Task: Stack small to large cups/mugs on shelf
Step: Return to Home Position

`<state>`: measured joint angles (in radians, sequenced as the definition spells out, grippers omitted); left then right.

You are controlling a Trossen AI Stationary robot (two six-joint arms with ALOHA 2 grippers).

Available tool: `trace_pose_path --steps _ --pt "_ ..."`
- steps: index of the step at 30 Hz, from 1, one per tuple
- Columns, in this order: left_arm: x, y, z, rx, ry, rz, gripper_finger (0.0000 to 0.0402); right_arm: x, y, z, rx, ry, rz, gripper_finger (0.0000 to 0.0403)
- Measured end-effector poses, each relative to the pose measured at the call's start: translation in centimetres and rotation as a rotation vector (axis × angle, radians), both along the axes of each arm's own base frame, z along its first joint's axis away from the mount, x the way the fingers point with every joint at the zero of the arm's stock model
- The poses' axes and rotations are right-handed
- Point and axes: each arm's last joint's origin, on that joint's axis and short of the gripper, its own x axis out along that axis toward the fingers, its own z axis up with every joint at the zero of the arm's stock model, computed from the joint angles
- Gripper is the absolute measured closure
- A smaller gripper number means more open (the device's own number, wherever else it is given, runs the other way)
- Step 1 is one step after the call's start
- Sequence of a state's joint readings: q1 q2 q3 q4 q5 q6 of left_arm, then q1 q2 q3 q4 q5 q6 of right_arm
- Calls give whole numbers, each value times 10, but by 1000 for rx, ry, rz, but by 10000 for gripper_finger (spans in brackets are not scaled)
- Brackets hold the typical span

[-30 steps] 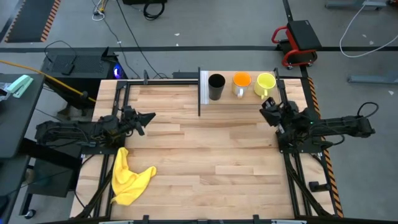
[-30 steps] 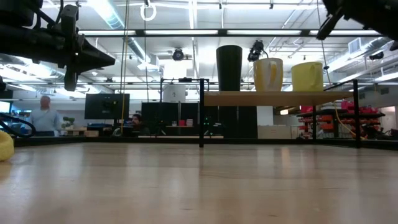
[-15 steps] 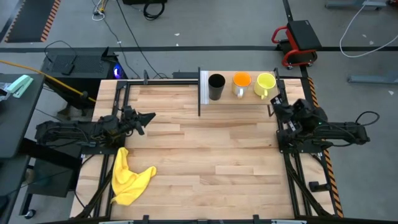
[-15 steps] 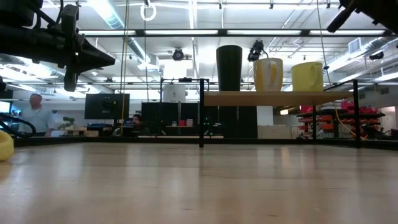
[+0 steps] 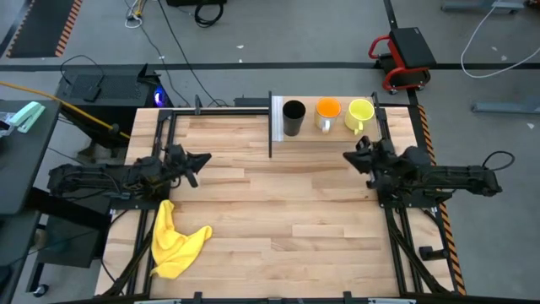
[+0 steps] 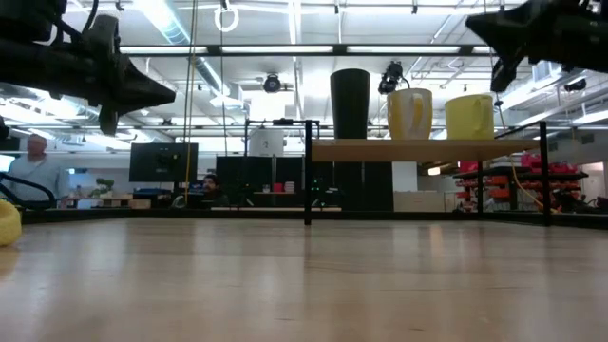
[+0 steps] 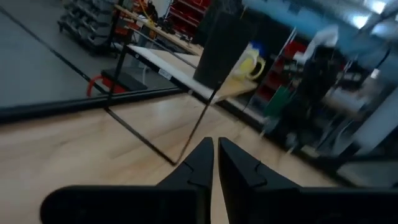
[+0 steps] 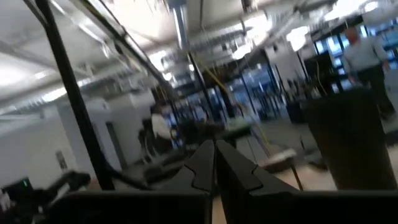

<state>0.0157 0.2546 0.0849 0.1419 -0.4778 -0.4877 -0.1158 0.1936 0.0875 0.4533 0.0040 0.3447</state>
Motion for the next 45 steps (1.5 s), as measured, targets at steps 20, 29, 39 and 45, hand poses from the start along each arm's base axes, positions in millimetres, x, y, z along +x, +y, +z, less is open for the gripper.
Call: trace_pose_path --steps 20,29,39,45 --pt "-1 0 -14 206 257 -21 369 5 -1 -41 20 431 -6 380" --pt "-1 0 -14 206 258 -21 375 5 -1 -41 20 432 -6 380" --pt "-1 0 -14 207 258 -21 369 5 -1 -41 20 432 -6 380" --pt "-1 0 -14 206 258 -21 368 5 -1 -41 20 432 -6 380"
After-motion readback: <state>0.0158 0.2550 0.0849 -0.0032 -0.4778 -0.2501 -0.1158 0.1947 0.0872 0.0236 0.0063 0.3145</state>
